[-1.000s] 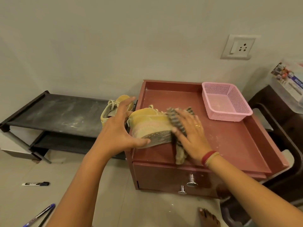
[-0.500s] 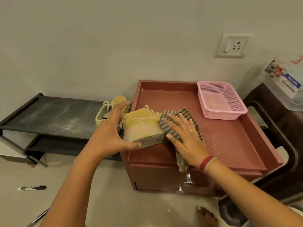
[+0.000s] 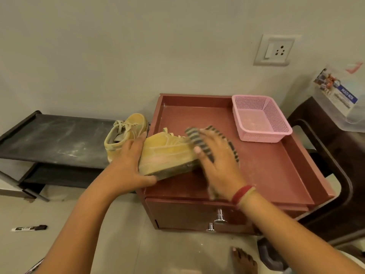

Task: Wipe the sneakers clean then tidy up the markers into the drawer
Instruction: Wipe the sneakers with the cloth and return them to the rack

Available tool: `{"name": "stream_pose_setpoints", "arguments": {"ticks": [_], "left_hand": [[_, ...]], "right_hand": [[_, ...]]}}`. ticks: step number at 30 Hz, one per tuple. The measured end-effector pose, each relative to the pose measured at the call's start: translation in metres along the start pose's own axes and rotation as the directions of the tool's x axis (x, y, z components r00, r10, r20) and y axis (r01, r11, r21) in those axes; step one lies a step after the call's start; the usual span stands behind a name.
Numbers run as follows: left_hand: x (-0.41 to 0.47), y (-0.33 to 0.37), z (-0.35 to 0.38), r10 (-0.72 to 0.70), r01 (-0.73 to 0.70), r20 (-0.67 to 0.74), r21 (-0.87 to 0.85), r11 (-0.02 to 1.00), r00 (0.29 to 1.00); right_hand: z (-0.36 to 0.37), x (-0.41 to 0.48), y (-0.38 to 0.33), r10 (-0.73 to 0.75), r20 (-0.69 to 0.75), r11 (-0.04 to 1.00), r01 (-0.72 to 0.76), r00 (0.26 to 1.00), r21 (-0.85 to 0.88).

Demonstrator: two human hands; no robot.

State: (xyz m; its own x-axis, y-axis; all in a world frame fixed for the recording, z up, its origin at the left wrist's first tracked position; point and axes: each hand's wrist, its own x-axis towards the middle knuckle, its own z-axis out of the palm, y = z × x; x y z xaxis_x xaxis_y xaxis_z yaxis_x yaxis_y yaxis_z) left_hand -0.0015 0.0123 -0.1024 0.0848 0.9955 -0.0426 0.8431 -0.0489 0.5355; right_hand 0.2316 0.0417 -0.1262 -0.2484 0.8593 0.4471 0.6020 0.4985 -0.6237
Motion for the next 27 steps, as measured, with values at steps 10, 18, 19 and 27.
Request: {"name": "stream_pose_setpoints", "arguments": {"ticks": [10, 18, 19, 27], "left_hand": [[0.003, 0.007, 0.012, 0.046, -0.051, -0.179, -0.023, 0.998, 0.983], [0.007, 0.002, 0.015, 0.056, -0.066, -0.149, -0.064, 0.996, 0.987], [0.007, 0.002, 0.014, 0.064, -0.075, -0.145, -0.067, 0.995, 0.987], [0.003, 0.003, 0.015, 0.161, -0.167, -0.169, -0.022, 0.986, 0.972]], "right_hand": [[0.02, -0.007, 0.029, -0.055, 0.077, 0.972, 0.071, 0.996, -0.222], [-0.012, 0.01, 0.074, 0.394, 0.311, 0.788, -0.492, 0.865, 0.371], [-0.015, 0.012, 0.077, 0.411, 0.317, 0.789, -0.508, 0.855, 0.347], [-0.028, 0.03, 0.064, 0.573, -0.138, 0.79, -0.5, 0.808, 0.356]]}}
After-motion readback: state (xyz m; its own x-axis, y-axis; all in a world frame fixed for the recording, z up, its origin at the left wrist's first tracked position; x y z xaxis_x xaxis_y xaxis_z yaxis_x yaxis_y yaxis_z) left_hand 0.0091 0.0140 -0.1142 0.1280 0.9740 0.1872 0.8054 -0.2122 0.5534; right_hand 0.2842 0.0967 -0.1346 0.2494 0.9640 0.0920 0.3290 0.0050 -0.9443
